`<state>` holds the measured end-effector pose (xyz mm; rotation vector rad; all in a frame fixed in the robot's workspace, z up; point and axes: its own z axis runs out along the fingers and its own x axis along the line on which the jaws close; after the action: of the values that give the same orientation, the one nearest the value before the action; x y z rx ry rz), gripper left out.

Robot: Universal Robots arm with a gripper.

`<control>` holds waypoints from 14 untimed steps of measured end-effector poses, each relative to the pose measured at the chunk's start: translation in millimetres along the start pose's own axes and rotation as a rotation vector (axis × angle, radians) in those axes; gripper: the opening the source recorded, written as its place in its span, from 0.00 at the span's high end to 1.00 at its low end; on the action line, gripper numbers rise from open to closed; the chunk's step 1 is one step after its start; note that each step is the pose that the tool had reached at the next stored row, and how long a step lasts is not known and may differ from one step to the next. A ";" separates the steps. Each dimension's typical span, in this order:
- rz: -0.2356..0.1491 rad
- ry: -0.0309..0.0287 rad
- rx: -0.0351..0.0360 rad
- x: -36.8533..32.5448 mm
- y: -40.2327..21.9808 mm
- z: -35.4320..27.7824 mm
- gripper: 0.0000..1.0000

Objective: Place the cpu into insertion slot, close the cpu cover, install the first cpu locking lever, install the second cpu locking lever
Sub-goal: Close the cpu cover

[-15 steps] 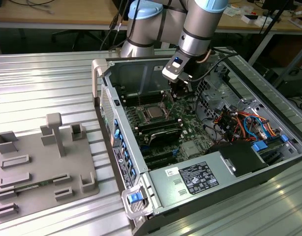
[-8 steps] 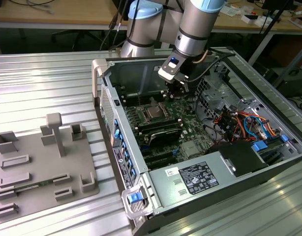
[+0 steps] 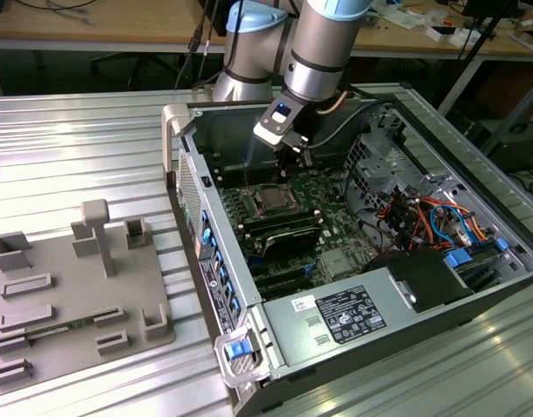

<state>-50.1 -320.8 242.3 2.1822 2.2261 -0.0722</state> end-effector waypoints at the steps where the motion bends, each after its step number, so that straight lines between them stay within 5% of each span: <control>1: 0.000 0.0001 0.0000 0.0 0.0 0.0 0.89; 10: 0.000 0.0000 0.0000 0.0 -0.1 0.1 0.89; 14: 0.000 0.0001 0.0007 0.3 -4.8 4.2 0.89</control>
<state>-55.0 -320.8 238.2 2.1826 2.2264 -0.0729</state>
